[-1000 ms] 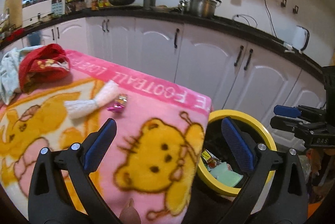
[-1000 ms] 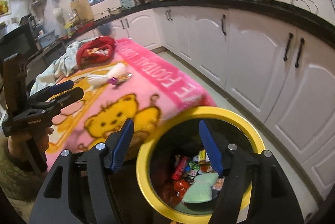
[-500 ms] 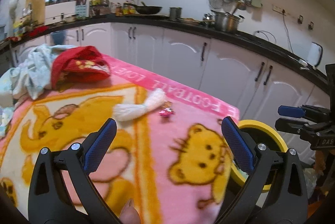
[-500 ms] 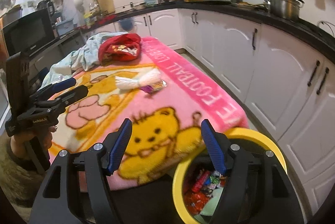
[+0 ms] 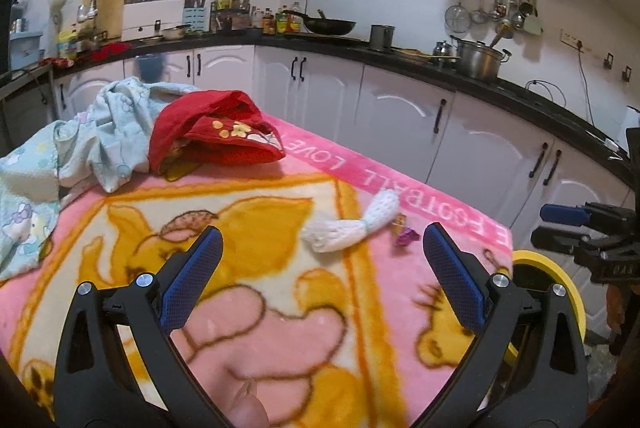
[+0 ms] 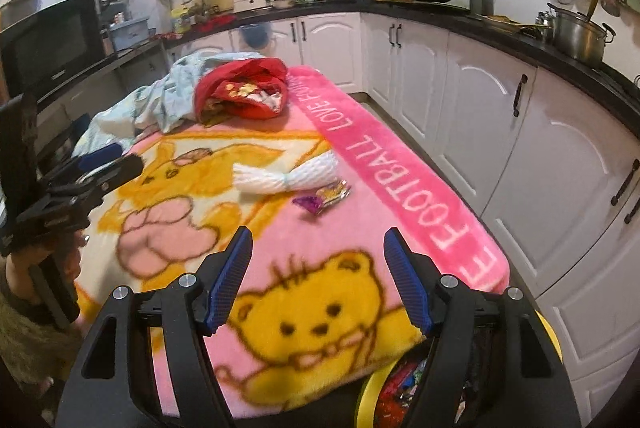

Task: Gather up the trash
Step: 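Move both tools back over the blanket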

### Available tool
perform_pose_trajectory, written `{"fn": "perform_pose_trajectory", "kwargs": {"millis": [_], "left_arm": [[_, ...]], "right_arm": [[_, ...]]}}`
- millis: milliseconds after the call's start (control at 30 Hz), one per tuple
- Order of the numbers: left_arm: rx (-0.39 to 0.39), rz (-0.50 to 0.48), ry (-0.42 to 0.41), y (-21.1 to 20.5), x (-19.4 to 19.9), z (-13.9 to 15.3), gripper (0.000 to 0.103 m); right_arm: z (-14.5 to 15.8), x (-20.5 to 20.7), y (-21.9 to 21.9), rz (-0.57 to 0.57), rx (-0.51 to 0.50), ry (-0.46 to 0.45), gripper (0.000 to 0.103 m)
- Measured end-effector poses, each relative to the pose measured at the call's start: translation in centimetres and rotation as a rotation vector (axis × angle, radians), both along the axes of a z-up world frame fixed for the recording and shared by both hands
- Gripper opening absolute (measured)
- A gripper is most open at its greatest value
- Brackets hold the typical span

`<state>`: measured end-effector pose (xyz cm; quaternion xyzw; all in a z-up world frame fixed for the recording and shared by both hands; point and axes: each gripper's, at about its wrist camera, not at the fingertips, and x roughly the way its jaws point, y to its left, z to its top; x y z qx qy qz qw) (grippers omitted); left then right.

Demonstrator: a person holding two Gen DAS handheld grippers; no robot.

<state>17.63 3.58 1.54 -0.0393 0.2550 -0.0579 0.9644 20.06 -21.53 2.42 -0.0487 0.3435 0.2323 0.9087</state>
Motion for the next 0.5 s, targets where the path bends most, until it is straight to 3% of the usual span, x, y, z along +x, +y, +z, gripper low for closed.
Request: {"fn": "perform_pose_trajectory", "kwargs": {"millis": [367, 400, 500], "left_arm": [[-0.033, -0.021, 0.062, 1.0, 4.3, -2.2, 0.092], [-0.046, -0.029, 0.073, 1.1, 4.7, -2.5, 0.09], [-0.109, -0.071, 0.109, 1.6, 5.8, -3.3, 0.069]], "right_arm": [[-2.0, 6.3, 2.1, -0.051, 0.013, 0.047, 0.066], [-2.3, 6.9, 2.3, -0.056, 0.011, 0.054, 0.066], [-3.4, 8.8, 2.7, -0.062, 0.001, 0.087, 0.066]]}}
